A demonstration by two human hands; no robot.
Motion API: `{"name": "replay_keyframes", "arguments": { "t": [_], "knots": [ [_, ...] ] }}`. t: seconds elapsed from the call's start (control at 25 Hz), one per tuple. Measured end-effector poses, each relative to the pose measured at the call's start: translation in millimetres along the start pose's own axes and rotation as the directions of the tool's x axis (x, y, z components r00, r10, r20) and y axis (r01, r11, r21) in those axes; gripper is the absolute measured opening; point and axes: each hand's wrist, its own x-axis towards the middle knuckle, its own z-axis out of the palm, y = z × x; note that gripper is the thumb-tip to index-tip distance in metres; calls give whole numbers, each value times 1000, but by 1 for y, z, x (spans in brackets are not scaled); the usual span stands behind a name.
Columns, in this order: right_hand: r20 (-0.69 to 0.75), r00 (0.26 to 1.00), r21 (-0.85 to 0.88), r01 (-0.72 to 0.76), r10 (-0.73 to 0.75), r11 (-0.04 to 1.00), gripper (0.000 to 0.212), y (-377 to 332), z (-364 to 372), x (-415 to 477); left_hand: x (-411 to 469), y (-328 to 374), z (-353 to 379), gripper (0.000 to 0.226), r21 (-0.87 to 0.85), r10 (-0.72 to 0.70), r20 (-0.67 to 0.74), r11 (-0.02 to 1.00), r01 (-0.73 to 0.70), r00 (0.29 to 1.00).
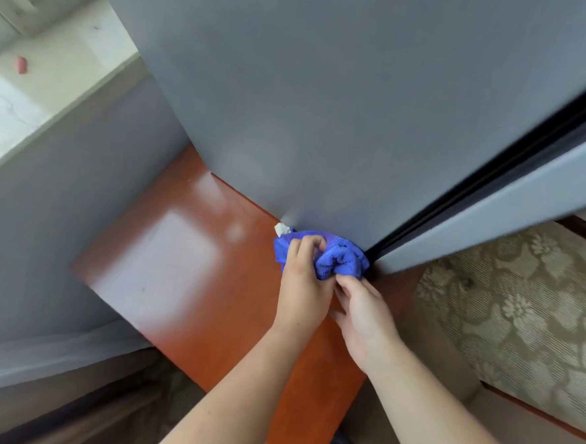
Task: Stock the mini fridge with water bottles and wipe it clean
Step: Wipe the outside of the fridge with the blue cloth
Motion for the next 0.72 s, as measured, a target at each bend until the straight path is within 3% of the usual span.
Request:
{"name": "replay_keyframes", "arguments": {
  "t": [0.16, 0.28, 0.52, 0.72],
  "knots": [
    [-58, 995, 0, -85, 85, 996, 33, 10, -3, 21, 10, -21, 4, 34, 27, -67, 125, 998, 64, 990],
    [-74, 996, -21, -57, 56, 998, 32, 12, 16, 27, 20, -26, -10, 32, 15, -69, 164, 998, 68, 984],
    [80, 997, -16, -23, 24, 1000, 30, 11, 133, 78, 99, -48, -96, 32, 6, -43, -74, 999, 44, 996],
    [164, 986, -66, -9, 20, 998, 28, 5, 224, 107, 156, -58, -159, 29, 42, -36, -261, 998, 48, 965]
  ]
}}
